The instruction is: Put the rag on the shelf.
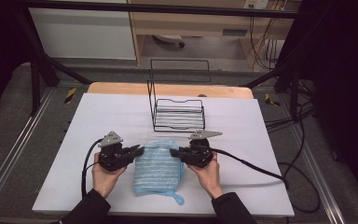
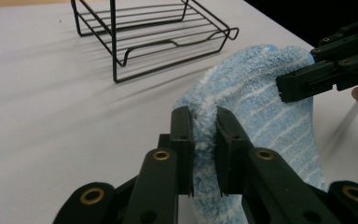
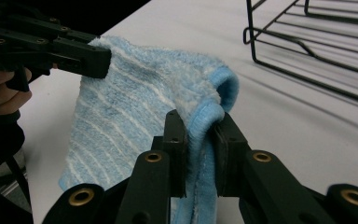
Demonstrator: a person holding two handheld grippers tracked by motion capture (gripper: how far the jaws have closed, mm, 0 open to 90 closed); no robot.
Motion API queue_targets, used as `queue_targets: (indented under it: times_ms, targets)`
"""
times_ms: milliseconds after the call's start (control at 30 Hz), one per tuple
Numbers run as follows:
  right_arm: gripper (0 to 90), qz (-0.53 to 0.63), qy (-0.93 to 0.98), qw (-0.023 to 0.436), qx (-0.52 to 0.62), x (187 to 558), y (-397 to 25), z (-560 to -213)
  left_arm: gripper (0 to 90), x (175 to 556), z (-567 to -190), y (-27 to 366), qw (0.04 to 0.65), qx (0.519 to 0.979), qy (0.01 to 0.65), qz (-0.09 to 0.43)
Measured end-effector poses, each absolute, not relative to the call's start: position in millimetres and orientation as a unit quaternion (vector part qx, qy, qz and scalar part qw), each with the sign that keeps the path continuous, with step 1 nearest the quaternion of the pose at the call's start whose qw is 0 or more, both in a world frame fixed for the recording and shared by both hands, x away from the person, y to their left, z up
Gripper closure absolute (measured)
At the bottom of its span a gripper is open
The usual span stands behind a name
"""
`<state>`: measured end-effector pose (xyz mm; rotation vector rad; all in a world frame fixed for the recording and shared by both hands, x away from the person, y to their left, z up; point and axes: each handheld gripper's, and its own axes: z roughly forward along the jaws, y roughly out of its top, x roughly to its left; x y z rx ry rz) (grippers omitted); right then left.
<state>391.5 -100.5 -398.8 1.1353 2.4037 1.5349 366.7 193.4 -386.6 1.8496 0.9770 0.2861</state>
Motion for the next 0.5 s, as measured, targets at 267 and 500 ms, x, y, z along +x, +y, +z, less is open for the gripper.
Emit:
queue_targets:
  times_ms: [267, 500]
  targets:
    - [78.5, 0.522, 0.772, 0.056, 0.358, 385.0, -106.5, -382.9, 79.0, 359.1, -374.1, 190.9, 0.51, 0.755, 0.39, 0.133]
    - [78.7, 0.528, 0.772, 0.078, 0.345, 378.7, -108.0, -370.7, 79.1, 356.7, -366.4, 189.1, 0.519, 0.75, 0.386, 0.139]
